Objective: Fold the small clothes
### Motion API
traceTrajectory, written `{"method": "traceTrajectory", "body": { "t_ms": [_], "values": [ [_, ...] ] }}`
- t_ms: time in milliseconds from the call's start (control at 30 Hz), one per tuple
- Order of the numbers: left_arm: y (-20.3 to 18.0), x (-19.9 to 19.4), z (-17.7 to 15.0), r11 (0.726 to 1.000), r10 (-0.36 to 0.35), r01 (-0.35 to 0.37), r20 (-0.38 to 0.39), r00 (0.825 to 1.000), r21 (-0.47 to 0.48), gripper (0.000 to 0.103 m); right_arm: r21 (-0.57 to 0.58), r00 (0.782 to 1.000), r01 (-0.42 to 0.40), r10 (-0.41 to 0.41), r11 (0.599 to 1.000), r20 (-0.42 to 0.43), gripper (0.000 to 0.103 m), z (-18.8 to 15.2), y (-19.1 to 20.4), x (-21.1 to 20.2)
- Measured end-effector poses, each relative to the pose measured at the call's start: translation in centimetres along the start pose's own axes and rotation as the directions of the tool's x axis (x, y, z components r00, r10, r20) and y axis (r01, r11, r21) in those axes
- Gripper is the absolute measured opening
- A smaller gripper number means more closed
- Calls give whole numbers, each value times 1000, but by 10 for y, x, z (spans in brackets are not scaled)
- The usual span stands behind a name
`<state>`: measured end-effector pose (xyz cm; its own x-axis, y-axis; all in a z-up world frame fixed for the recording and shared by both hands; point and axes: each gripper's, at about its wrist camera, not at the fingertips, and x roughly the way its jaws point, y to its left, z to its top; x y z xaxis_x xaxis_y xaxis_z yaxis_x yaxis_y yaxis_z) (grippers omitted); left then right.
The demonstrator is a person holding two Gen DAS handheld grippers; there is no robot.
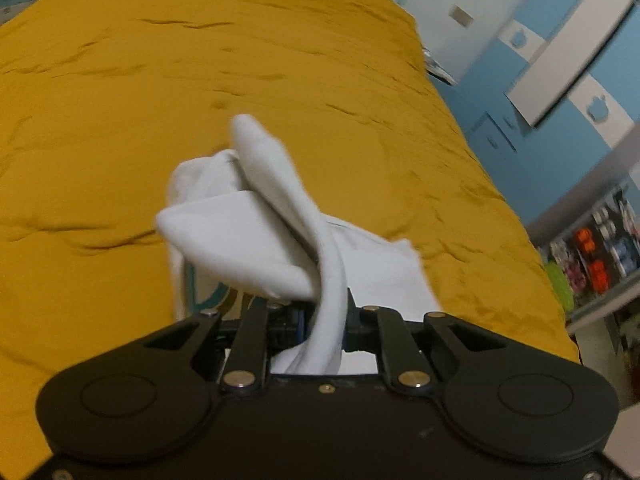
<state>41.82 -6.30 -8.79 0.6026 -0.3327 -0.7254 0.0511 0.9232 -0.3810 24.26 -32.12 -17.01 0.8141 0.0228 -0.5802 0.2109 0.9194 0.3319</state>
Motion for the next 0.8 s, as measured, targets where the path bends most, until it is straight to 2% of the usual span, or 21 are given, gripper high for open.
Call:
{"method": "traceTrajectory", "body": {
  "t_ms": [167, 267, 333, 400, 467, 567, 633, 667, 733, 800],
  "values": [
    [-54, 65, -4, 998, -22, 26, -73, 997, 53, 12, -16, 1000, -4, 4, 1000, 1, 103, 6, -16, -2],
    [-77, 106, -14, 998, -11, 19, -137, 991, 59, 13, -18, 1000, -1, 1, 1000, 0, 103, 10, -26, -5],
    [-86, 123, -20, 999, -1, 8, -160, 987, 40, 16, -14, 1000, 7, -7, 1000, 0, 103, 12, -34, -7],
    [-91, 131, -22, 998, -48, 53, -182, 982, 19, 32, -14, 1000, 16, -16, 1000, 3, 103, 12, -39, -10],
    [-93, 120, -21, 995, -102, 103, -167, 981, -2, 42, -20, 1000, 31, -31, 999, 5, 103, 13, -43, -12],
    [-82, 83, -12, 990, -141, 143, -98, 985, 11, 42, -31, 1000, 31, -30, 999, 4, 103, 15, -45, -14],
    [-64, 50, -9, 980, -197, 197, -56, 979, -16, 42, -41, 1000, 9, -9, 999, 13, 103, 20, -41, -16],
    [-52, 31, -8, 978, -209, 208, -23, 978, -21, 46, -45, 1000, -2, 2, 999, 18, 103, 23, -39, -17],
    [-29, 4, -13, 983, -184, 184, 27, 983, -17, 48, -47, 999, -37, 38, 998, 23, 103, 30, -32, -16],
    [-4, -13, -26, 989, -147, 148, 33, 989, -28, 48, -45, 995, -95, 96, 994, 12, 103, 38, -24, -14]
  ]
}}
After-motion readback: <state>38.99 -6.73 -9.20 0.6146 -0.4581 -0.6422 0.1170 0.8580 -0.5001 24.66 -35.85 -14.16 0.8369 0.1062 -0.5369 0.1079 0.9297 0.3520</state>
